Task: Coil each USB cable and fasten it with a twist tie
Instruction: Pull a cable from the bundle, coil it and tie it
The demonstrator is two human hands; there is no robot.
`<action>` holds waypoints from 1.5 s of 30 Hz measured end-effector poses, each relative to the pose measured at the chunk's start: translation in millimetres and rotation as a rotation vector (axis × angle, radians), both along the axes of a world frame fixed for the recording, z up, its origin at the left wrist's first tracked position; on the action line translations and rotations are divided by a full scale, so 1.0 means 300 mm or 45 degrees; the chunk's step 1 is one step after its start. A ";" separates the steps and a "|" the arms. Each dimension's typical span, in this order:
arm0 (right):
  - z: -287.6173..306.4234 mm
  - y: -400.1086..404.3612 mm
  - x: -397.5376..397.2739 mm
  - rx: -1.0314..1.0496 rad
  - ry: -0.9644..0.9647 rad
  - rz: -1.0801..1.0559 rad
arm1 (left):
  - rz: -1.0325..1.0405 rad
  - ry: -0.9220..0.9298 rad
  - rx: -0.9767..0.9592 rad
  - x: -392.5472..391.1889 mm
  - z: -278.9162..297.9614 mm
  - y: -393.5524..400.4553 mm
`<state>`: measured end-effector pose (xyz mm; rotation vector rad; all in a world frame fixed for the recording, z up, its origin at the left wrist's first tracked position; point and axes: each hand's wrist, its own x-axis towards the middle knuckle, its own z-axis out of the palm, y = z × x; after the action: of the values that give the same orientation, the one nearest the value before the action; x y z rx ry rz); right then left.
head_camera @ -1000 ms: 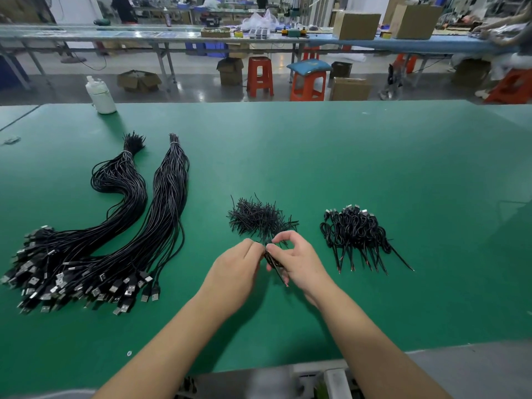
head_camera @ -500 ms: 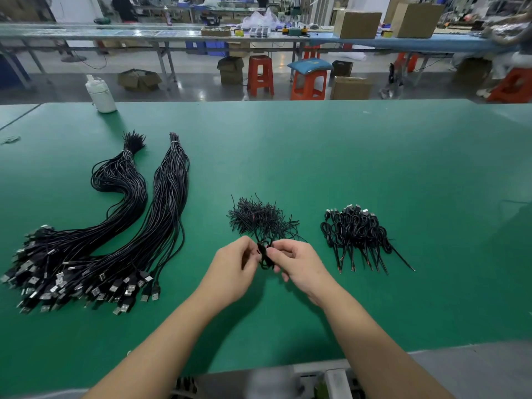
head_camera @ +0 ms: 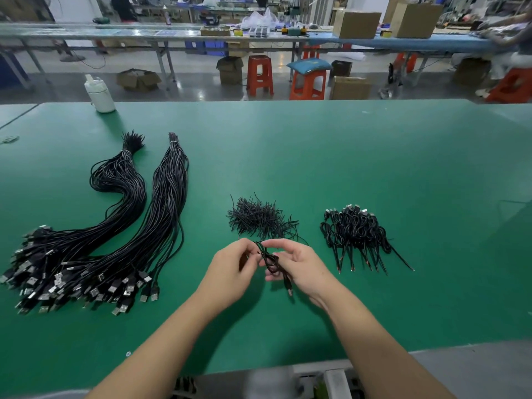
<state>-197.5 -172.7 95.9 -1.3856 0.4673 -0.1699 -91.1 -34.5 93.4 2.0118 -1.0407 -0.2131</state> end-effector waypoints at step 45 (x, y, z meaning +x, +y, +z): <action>-0.034 -0.014 -0.020 0.362 0.039 0.099 | 0.077 -0.337 -0.080 0.037 -0.072 0.006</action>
<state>-203.4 -176.9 85.8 -1.1267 0.4440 -0.0174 -79.9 -32.7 71.7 2.0484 -1.1314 0.1208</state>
